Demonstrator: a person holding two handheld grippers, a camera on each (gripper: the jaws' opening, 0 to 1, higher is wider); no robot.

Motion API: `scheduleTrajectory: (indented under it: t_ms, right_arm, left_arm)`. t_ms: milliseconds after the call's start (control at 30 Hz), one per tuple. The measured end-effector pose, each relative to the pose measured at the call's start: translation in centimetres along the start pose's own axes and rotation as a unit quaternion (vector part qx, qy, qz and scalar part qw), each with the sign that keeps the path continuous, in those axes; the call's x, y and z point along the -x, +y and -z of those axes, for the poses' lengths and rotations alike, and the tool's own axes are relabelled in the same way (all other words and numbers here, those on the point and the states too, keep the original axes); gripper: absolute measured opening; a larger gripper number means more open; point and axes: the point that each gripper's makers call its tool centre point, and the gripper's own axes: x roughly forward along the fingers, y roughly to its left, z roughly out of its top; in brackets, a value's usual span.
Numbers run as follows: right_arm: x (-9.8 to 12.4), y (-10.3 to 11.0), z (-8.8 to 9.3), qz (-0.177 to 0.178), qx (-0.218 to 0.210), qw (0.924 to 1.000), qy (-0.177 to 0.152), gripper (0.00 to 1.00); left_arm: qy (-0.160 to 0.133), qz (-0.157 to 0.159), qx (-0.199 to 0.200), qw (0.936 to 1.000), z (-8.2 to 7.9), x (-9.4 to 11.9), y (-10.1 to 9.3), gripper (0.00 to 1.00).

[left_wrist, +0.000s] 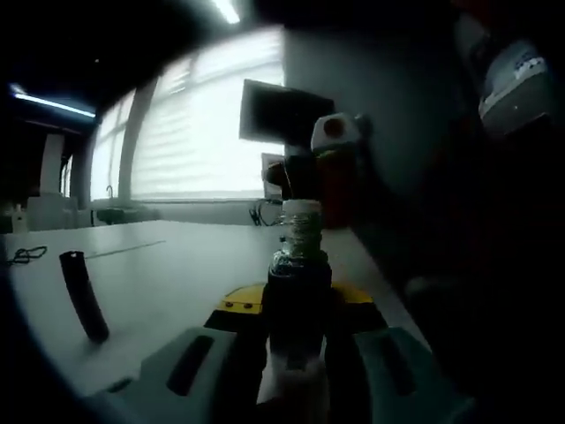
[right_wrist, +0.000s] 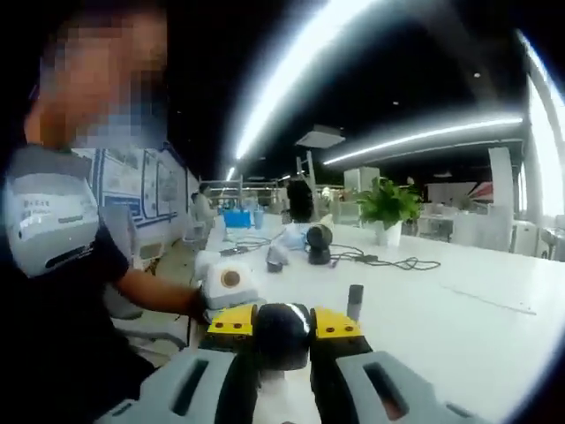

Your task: Pick up cosmetic bottle twist off cap place on table pick up cap screw tight cap place on table

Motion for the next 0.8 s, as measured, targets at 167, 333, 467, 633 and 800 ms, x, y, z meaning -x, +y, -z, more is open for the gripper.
scheduleTrajectory:
  t_ms: [167, 333, 467, 633, 800]
  right_arm:
    - [-1.2, 0.8, -0.7, -0.04, 0.023, 0.9987, 0.022, 0.16]
    - [-1.9, 1.5, -0.8, -0.072, 0.026, 0.9968, 0.024, 0.16]
    - [-2.3, 2.2, -1.2, -0.091, 0.032, 0.9949, 0.028, 0.16]
    - [-3.2, 2.1, -1.1, -0.109, 0.04, 0.9919, 0.05, 0.16]
    - [-4.1, 2.3, -0.4, -0.133, 0.05, 0.9869, 0.078, 0.16]
  left_arm:
    - [-0.001, 0.003, 0.015, 0.9999, 0.1, 0.1, 0.3, 0.15]
    - [0.0, 0.015, 0.018, 0.9997, 0.1, -0.1, 0.1, 0.15]
    - [0.0, 0.018, 0.023, 0.9996, 0.2, -0.1, 0.2, 0.15]
    - [0.002, 0.015, 0.024, 0.9996, 0.3, -0.1, 0.1, 0.15]
    - [0.002, 0.013, 0.026, 0.9996, 0.3, -0.1, 0.1, 0.15]
